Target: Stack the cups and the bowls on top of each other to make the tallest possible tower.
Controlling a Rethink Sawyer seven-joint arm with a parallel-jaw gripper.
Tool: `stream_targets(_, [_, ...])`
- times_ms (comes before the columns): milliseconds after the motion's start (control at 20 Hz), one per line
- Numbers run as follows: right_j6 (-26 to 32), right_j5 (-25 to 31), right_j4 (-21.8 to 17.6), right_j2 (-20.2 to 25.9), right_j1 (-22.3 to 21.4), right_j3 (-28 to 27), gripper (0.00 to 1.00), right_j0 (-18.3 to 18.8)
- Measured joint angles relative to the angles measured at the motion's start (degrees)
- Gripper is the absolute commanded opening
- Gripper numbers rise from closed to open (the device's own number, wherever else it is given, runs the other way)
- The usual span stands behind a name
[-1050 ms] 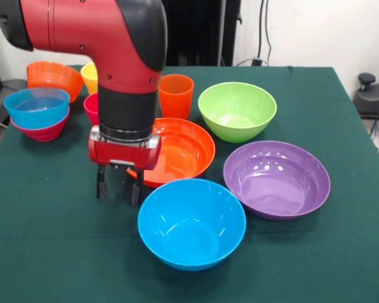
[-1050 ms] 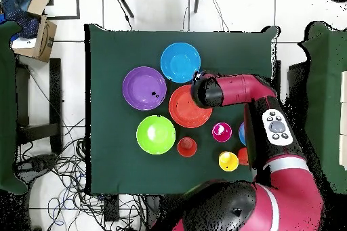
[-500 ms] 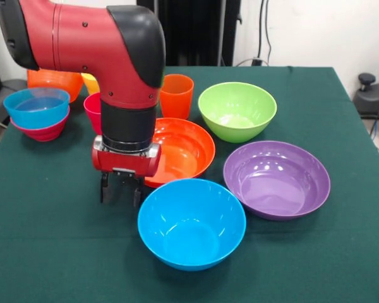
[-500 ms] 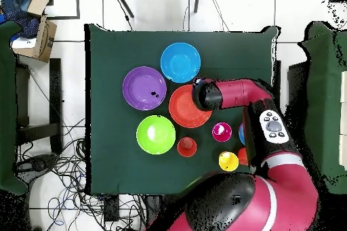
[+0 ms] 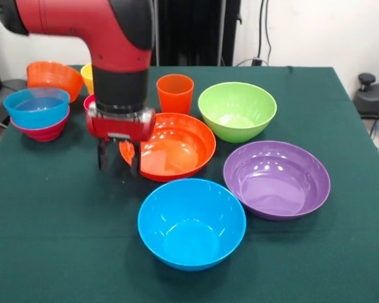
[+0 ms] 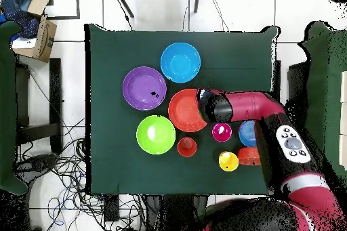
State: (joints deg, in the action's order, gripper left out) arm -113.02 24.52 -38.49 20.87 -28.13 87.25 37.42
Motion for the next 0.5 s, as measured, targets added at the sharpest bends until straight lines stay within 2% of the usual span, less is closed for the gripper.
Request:
stream_targets(150, [0.0, 0.01, 0.02, 1.94, -2.13, 3.0, 1.0, 2.48])
stream_targets(200, [0.08, 0.32, 0.0, 3.78, -3.44, 4.96, 1.0, 4.47])
stream_targets(300, [0.24, 0.52, 0.02, 4.61, -3.87, 5.65, 1.0, 5.26])
stream_targets(350, [1.06, 1.53, -0.01, 6.64, -4.71, 7.13, 1.0, 7.03])
stream_targets(500, [2.95, 3.24, -0.02, 9.2, -5.21, 8.45, 1.0, 8.79])
